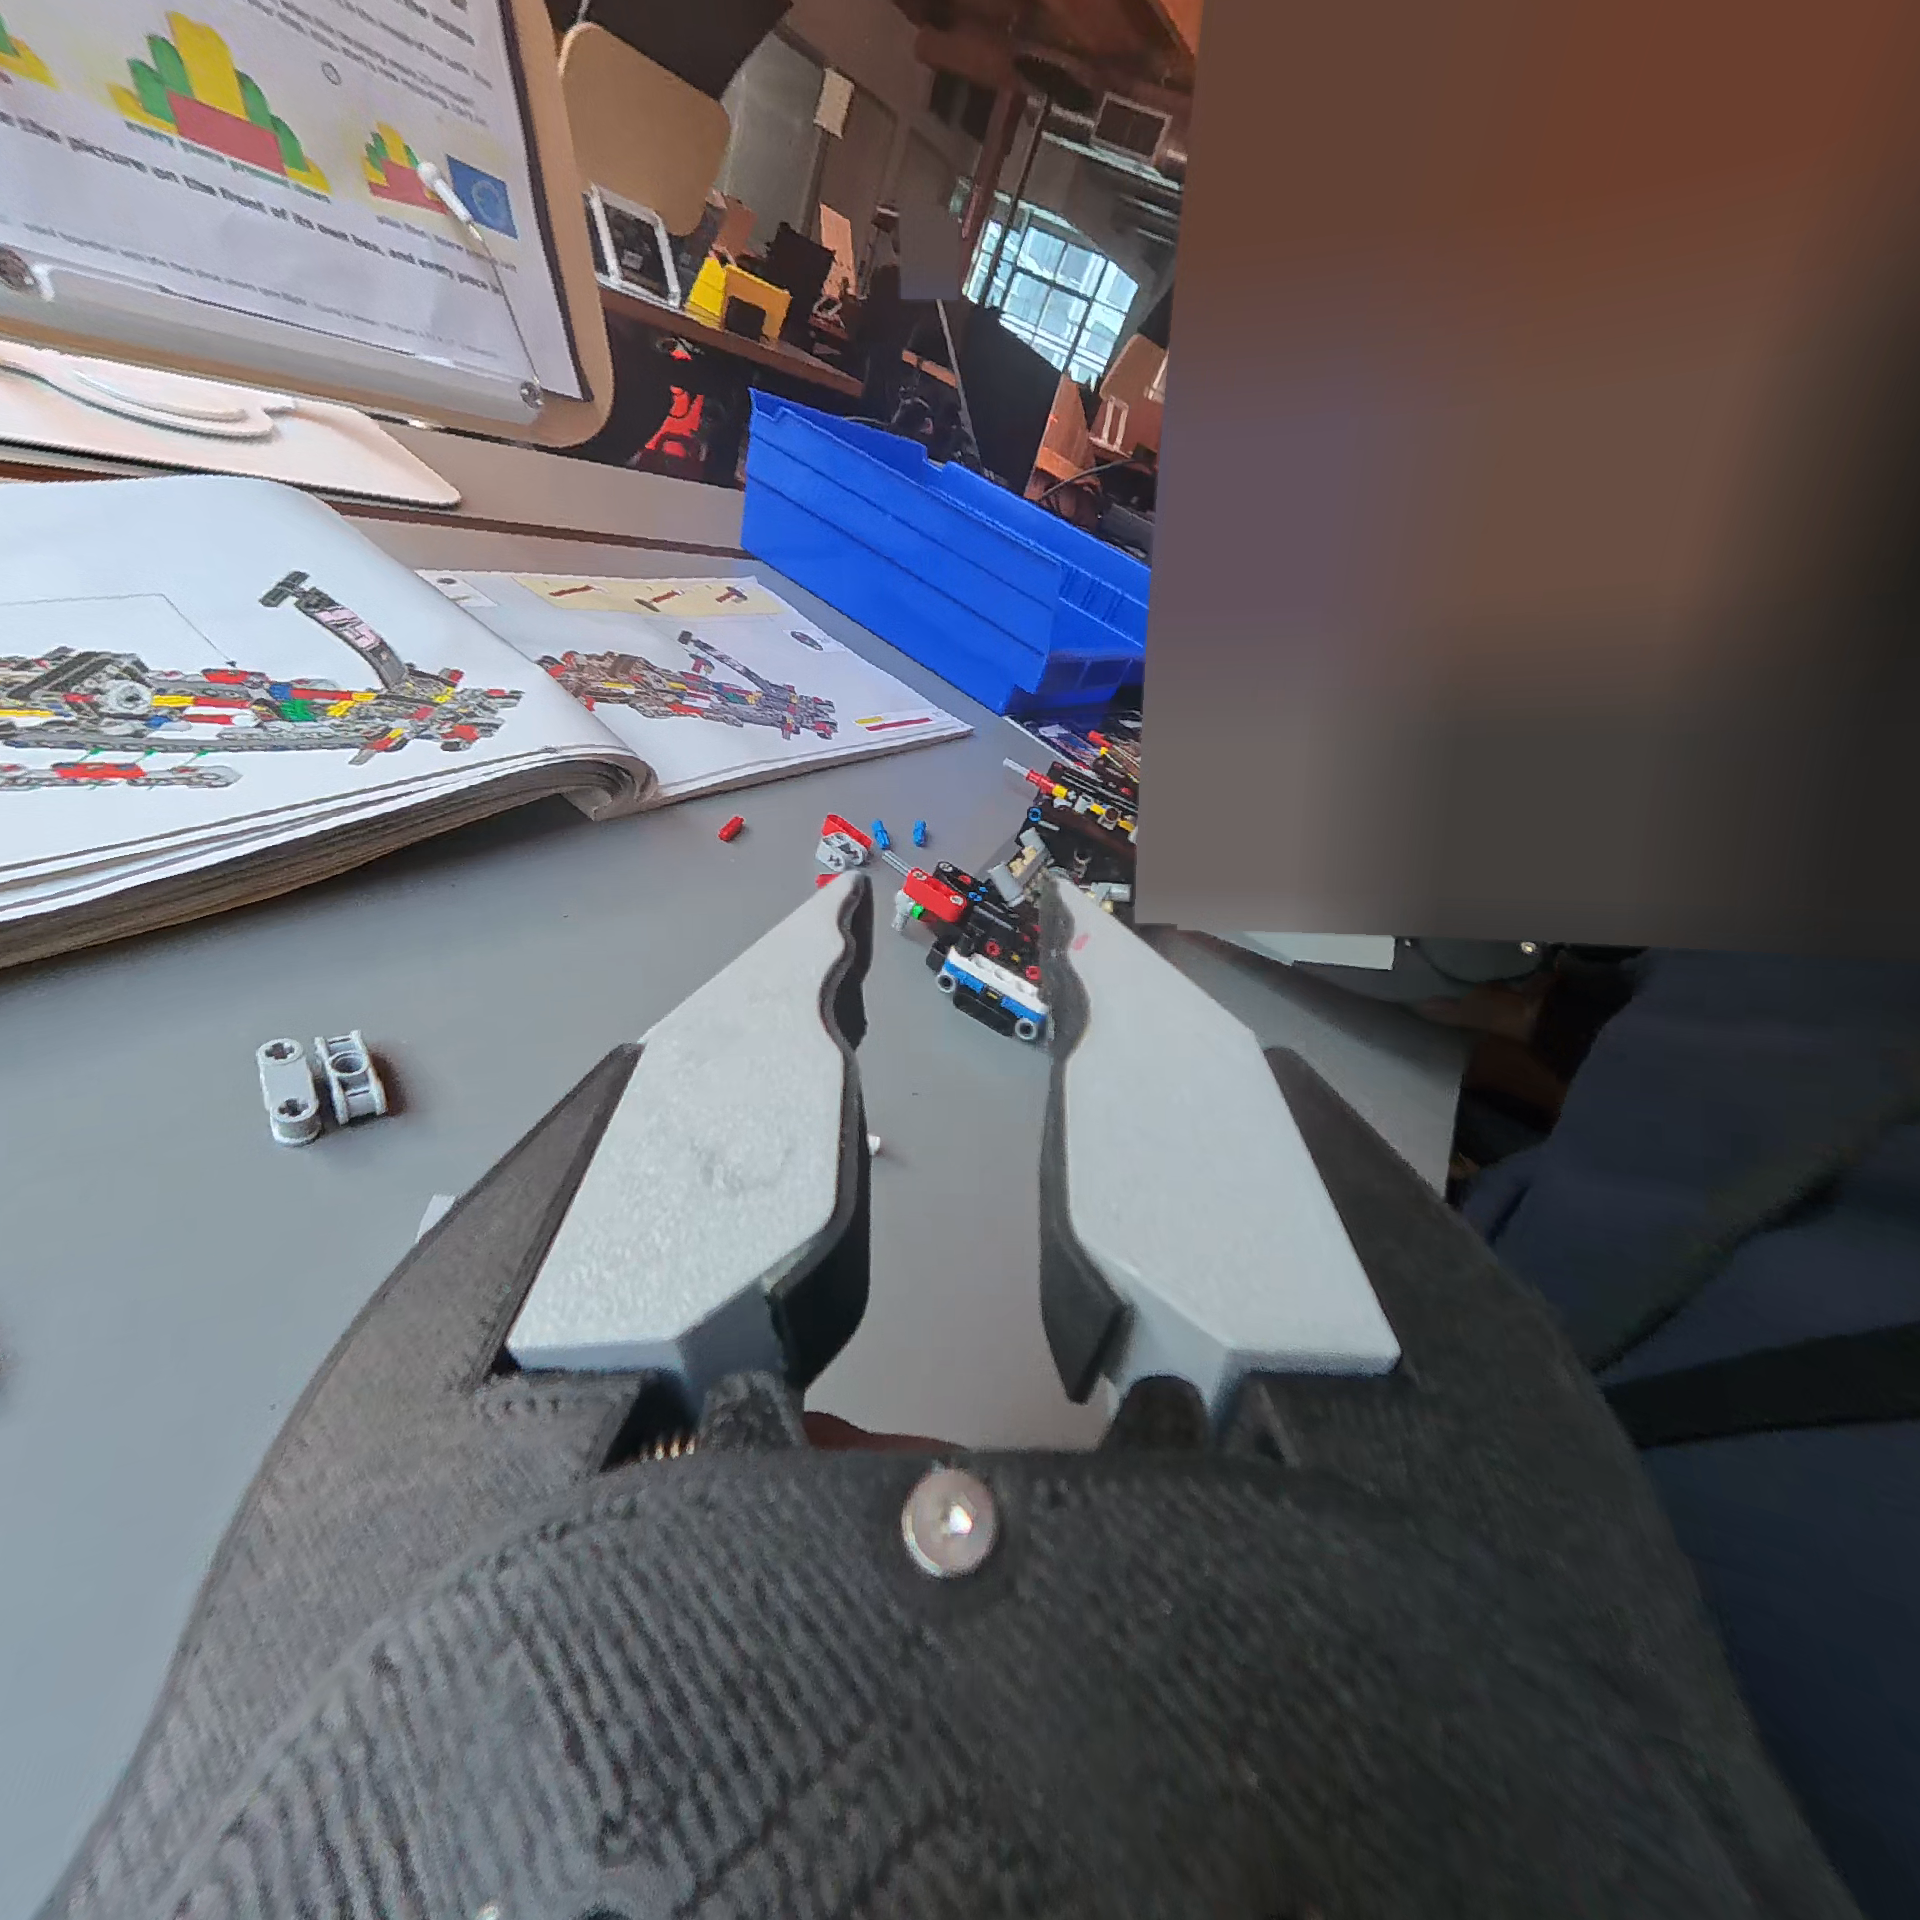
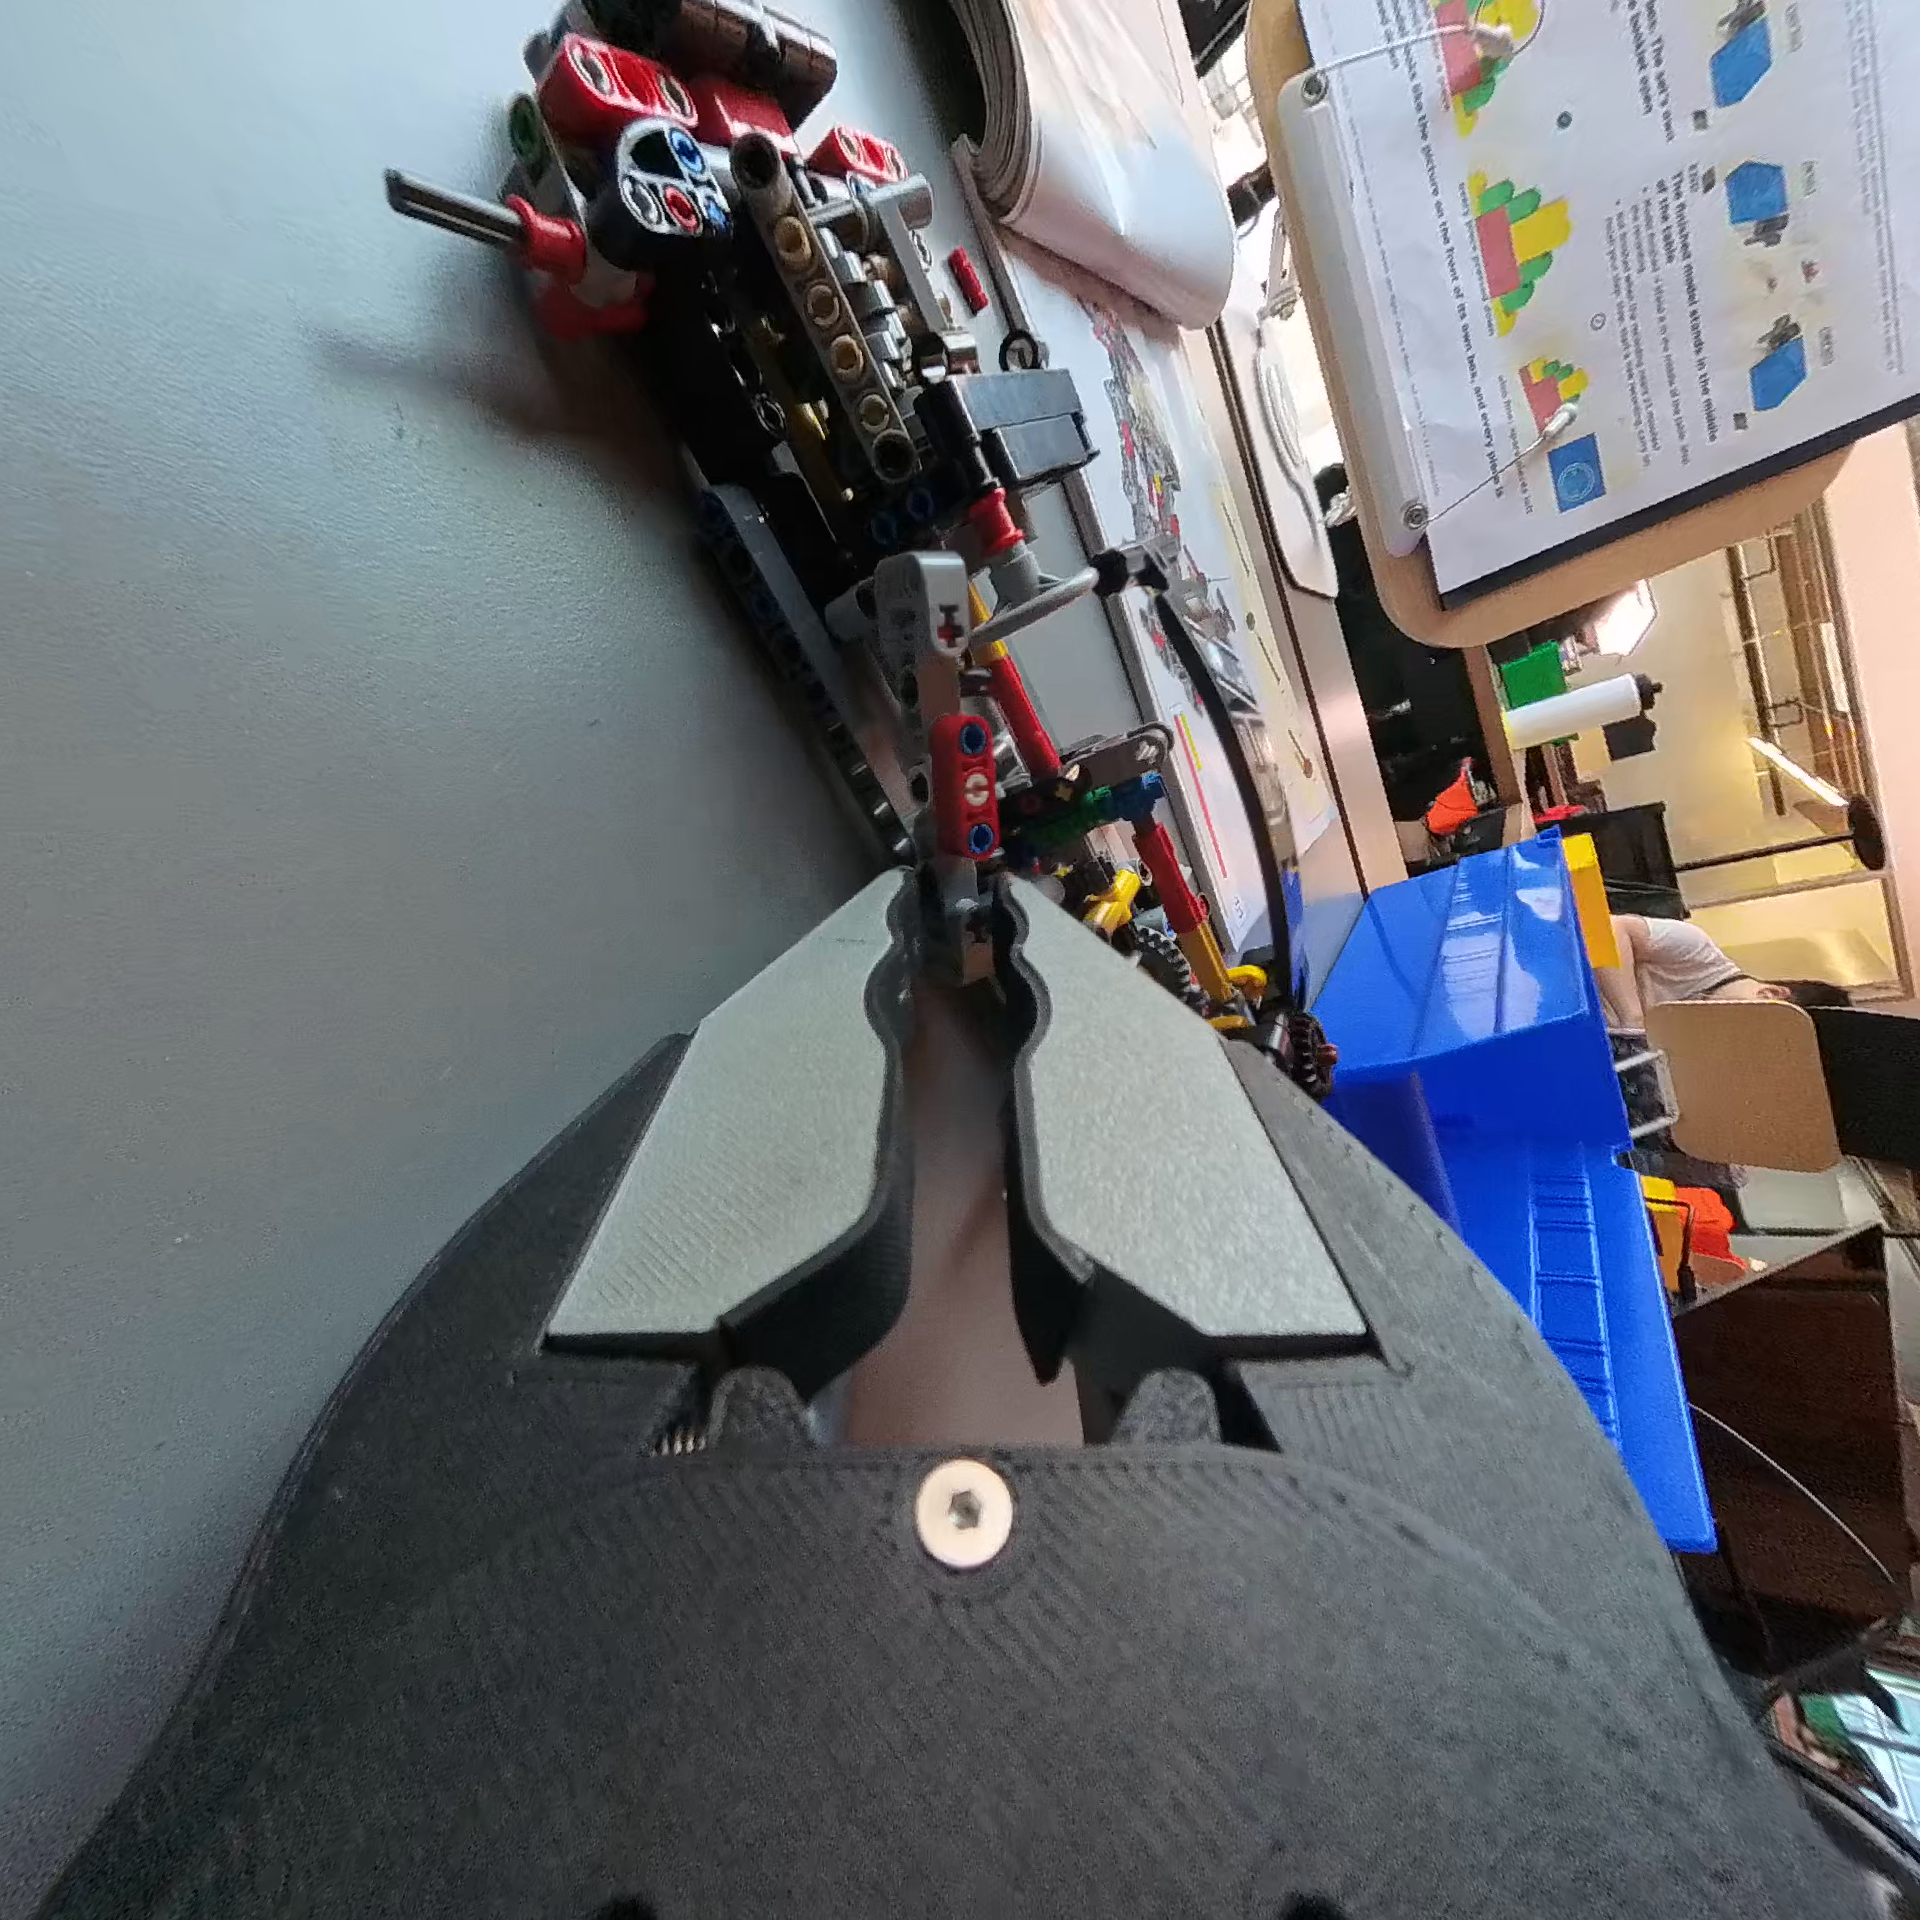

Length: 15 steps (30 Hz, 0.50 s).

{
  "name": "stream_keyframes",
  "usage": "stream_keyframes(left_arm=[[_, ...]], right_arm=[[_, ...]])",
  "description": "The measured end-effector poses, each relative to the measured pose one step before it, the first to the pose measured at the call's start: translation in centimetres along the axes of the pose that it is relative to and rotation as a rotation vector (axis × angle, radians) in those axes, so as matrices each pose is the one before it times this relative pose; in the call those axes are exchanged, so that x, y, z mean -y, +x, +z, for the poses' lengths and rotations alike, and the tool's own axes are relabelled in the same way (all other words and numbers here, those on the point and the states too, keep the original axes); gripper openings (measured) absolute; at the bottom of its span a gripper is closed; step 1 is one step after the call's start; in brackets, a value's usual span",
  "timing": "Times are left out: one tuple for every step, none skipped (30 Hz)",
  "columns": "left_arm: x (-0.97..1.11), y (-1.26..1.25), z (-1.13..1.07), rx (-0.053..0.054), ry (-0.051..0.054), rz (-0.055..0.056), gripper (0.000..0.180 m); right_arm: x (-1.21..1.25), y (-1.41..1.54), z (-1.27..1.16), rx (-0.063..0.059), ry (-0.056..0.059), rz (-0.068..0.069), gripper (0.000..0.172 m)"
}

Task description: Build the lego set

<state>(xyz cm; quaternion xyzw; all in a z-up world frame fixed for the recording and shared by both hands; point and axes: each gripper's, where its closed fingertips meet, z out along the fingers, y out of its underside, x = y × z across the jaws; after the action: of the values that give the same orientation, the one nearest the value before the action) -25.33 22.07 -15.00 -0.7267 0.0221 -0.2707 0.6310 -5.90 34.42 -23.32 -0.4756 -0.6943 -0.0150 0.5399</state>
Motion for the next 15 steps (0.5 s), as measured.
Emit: stream_keyframes(left_arm=[[-0.029, 0.227, 0.034, -0.0083, -0.0021, 0.0125, 0.030], [-0.074, 0.147, 0.069, -0.0048, -0.0059, 0.0079, 0.029], [-0.119, 0.103, 0.100, -0.0071, -0.0097, 0.0014, 0.029], [-0.142, 0.073, 0.135, -0.0074, -0.0118, -0.0024, 0.030], [-0.193, 0.056, 0.158, -0.0083, -0.0155, -0.0042, 0.030], [-0.226, 0.030, 0.196, -0.0077, -0.0188, -0.0064, 0.030], [-0.278, 0.026, 0.247, -0.0103, -0.0231, -0.0096, 0.031], [-0.392, 0.018, 0.361, -0.0121, -0.0323, -0.0124, 0.032], [-0.470, 0.156, 0.457, -0.0233, -0.0395, -0.0127, 0.034], [-0.410, 0.074, 0.526, -0.0159, -0.0371, -0.0096, 0.035], [-0.191, -0.012, 0.509, -0.0033, -0.0218, -0.0019, 0.037], [0.073, -0.029, 0.441, 0.0067, -0.0030, 0.0076, 0.037], [0.143, -0.054, 0.420, 0.0197, 0.0011, 0.0225, 0.037], [0.011, 0.014, 0.470, 0.0259, -0.0109, 0.0319, 0.038], [-0.140, 0.246, 0.543, 0.0192, -0.0292, 0.0264, 0.044]], right_arm=[[0.138, -0.039, -0.126, 0.0038, 0.0096, 0.0013, 0.011], [0.176, -0.089, -0.135, 0.0046, 0.0130, -0.0023, 0.010], [0.179, -0.144, -0.148, 0.0076, 0.0131, -0.0034, 0.010], [0.098, -0.195, -0.107, 0.0106, 0.0086, -0.0042, 0.010], [0.114, -0.241, -0.104, 0.0141, 0.0102, -0.0048, 0.010], [0.161, -0.171, -0.177, 0.0090, 0.0095, -0.0062, 0.010], [0.280, -0.103, -0.289, 0.0027, 0.0183, -0.0113, 0.010], [0.326, -0.140, -0.346, 0.0020, 0.0264, -0.0194, 0.010], [0.179, -0.126, -0.347, -0.0015, 0.0197, -0.0269, 0.009], [0.018, -0.053, -0.282, -0.0083, 0.0108, -0.0312, 0.009], [-0.035, -0.132, -0.215, -0.0023, 0.0085, -0.0323, 0.009], [-0.046, -0.218, -0.141, 0.0032, 0.0077, -0.0322, 0.009], [-0.070, -0.245, -0.073, 0.0056, 0.0045, -0.0319, 0.009], [-0.144, -0.391, 0.029, 0.0169, -0.0015, -0.0334, 0.010], [-0.254, -0.439, 0.113, 0.0208, -0.0090, -0.0332, 0.010]])
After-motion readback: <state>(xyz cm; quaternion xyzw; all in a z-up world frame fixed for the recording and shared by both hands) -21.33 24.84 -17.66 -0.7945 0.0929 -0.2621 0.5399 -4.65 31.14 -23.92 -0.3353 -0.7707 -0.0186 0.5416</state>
